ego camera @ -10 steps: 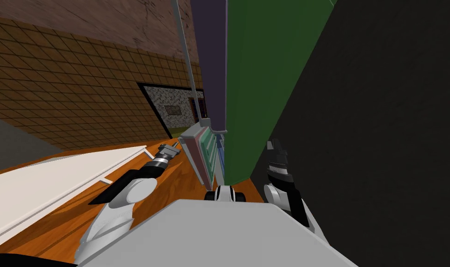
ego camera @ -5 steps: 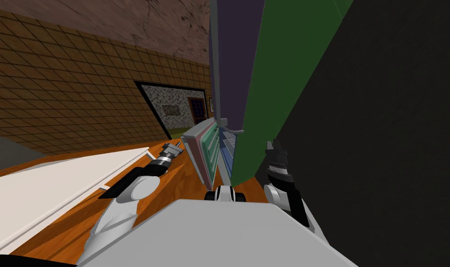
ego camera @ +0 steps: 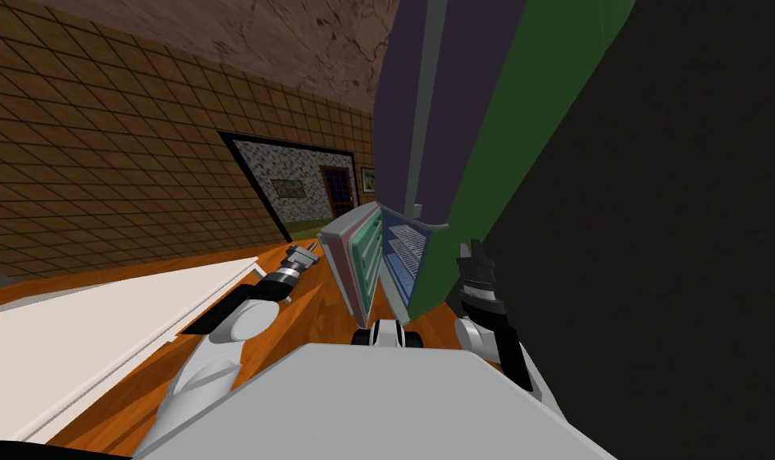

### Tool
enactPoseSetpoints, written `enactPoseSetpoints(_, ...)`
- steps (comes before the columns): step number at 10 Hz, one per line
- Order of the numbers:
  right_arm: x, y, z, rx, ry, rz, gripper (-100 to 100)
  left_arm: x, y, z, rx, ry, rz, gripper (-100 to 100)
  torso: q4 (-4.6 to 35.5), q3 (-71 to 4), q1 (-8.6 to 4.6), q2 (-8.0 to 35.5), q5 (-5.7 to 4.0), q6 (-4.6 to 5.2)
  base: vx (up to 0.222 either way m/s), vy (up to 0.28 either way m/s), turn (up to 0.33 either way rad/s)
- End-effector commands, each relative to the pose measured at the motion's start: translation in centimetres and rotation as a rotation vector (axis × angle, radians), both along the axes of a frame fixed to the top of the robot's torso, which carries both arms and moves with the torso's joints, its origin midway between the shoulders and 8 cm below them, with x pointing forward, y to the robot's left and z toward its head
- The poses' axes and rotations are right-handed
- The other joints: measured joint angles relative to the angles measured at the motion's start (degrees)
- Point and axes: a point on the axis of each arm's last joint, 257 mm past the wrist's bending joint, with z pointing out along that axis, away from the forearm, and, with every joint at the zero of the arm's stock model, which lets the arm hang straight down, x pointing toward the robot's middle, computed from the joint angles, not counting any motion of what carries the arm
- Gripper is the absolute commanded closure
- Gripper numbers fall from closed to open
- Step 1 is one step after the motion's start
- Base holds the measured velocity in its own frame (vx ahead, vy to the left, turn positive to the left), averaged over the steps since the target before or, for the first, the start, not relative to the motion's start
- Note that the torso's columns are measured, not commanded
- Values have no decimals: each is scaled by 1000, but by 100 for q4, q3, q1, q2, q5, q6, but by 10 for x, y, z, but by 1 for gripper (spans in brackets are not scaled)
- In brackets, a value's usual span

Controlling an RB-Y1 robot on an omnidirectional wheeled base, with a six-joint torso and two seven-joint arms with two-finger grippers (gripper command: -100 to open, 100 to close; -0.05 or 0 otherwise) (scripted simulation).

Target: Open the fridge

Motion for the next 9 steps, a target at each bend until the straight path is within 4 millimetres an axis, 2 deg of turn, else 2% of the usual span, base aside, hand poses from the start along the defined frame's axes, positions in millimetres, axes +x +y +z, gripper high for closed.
enactPoseSetpoints(1, 0, 0, 0, 0, 0, 0, 0, -2, -20, 4, 2, 13, -57, -100, -1, 6, 11, 9, 2, 13, -16, 105, -92)
enactPoseSetpoints(3, 0, 0, 0, 0, 0, 0, 0, -3, -30, 5, 3, 20, -85, -100, -24, -17, 5, -33, 8, 47, -6, 65, -45)
enactPoseSetpoints(5, 0, 0, 0, 0, 0, 0, 0, -4, -40, 6, 4, 28, -115, -100, -14, -23, 53, -34, 15, 11, -13, 58, -75)
enactPoseSetpoints(9, 0, 0, 0, 0, 0, 0, 0, -12, -40, 15, 4, 24, -116, -100, 5, 9, 80, 14, 21, -9, 19, 4, 78)
